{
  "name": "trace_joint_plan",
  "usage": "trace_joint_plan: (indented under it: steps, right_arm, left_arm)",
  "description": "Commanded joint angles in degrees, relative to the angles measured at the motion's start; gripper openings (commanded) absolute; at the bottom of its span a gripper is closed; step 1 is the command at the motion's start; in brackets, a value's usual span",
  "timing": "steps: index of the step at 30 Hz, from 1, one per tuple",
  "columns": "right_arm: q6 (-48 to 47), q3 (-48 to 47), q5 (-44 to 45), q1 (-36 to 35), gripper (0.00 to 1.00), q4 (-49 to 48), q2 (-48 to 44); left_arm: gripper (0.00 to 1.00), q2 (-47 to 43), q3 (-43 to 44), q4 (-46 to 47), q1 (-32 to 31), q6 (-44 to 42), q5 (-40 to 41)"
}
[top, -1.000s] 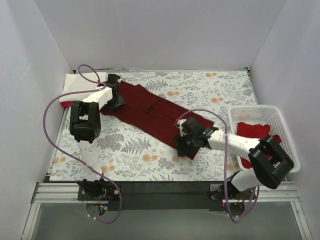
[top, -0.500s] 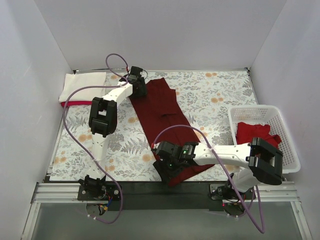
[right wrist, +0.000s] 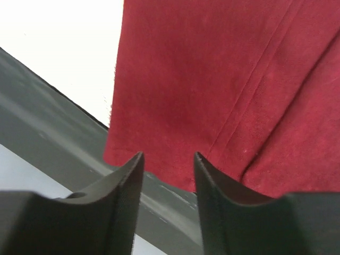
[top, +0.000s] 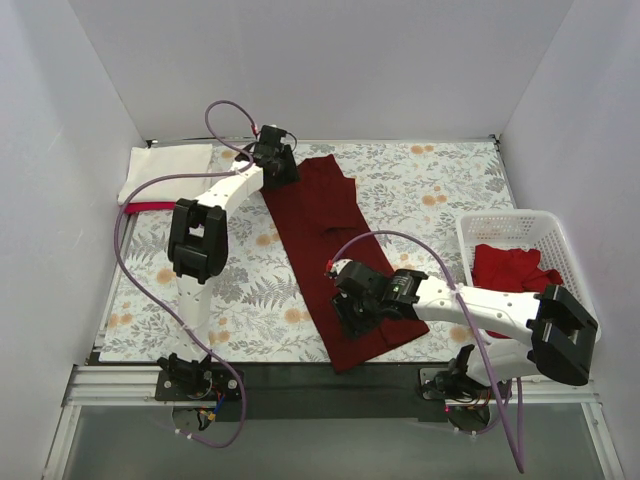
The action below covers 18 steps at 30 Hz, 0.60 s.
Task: Fold and stack the t-shirts
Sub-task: Fold the tshirt
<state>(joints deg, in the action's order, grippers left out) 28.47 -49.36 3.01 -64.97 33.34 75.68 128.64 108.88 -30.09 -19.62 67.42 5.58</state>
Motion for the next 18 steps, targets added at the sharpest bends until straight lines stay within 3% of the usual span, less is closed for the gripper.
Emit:
trace_joint_plan:
  steps: [1, 6, 13, 18]
  right_arm:
    - [-1.57, 1.64, -2.65, -0.25, 0.47, -1.52, 0.78]
    - [-1.92, 3.13, -7.66, -0.33, 0.44, -5.30, 3.07]
    - [-0.70, 5.07, -13.55, -1.74, 0.45, -14.53, 8.86]
    - [-0.96, 1.03, -16.53, -3.14, 0.45, -18.31, 16.86]
  left_arm:
    - [0.47, -8.22, -7.00, 1.77, -3.67, 2.98, -0.22]
    - [0.46, -7.88, -13.17, 4.60, -5.17, 4.30, -0.22]
    - [0.46, -1.38, -10.80, 6.27, -5.61, 1.93, 0.48]
    - [0.46, 4.15, -6.49, 6.27, -5.61, 0.35, -0.92]
